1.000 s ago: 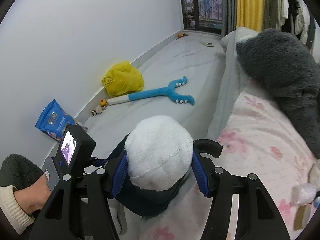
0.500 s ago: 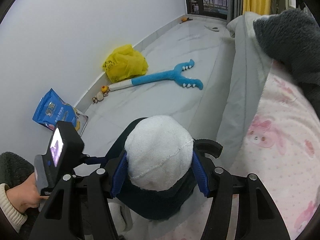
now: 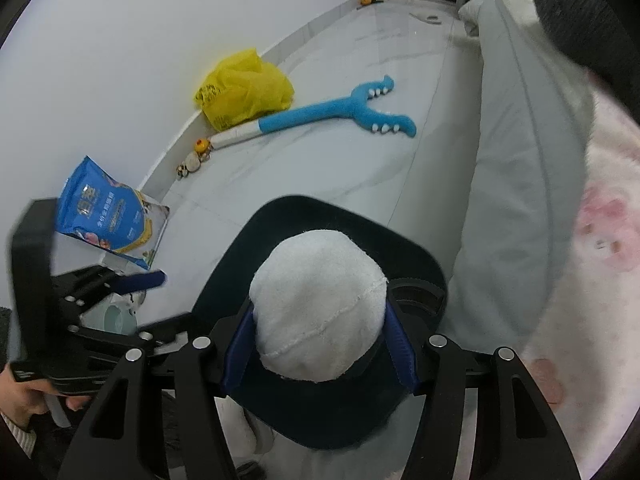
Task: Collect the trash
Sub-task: 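Open the left tool over the bin while the right tool releases the cotton ball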
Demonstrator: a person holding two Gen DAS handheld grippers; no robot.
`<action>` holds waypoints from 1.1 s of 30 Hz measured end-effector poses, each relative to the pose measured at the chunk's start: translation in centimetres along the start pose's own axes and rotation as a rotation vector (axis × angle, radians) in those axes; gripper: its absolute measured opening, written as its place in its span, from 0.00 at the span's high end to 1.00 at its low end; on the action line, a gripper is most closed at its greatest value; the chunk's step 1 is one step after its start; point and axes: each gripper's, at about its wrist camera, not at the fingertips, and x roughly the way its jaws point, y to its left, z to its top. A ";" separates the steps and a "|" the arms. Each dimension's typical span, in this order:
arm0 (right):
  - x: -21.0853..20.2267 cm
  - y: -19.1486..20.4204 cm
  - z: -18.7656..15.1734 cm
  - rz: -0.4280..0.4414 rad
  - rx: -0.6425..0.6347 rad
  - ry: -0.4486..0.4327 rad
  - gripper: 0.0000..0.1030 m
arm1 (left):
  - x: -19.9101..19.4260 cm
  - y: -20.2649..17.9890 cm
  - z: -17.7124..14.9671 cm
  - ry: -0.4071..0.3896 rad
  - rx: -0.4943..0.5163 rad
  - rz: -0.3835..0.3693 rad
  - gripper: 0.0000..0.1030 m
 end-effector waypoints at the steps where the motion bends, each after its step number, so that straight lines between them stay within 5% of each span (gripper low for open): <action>1: 0.5 0.0 -0.1 0.000 0.003 0.009 0.41 | -0.2 0.1 0.0 -0.010 -0.001 -0.002 0.34; 20: 7.1 0.6 -2.2 -0.056 -0.009 0.196 0.36 | -5.6 0.9 1.0 -0.222 0.001 -0.025 0.46; 25: 6.3 0.6 -2.1 -0.051 -0.009 0.178 0.25 | -7.4 0.0 1.7 -0.293 0.020 -0.036 0.46; 33: 2.0 0.5 -1.9 -0.040 -0.026 0.096 0.24 | -9.4 -2.2 2.7 -0.372 0.027 -0.082 0.46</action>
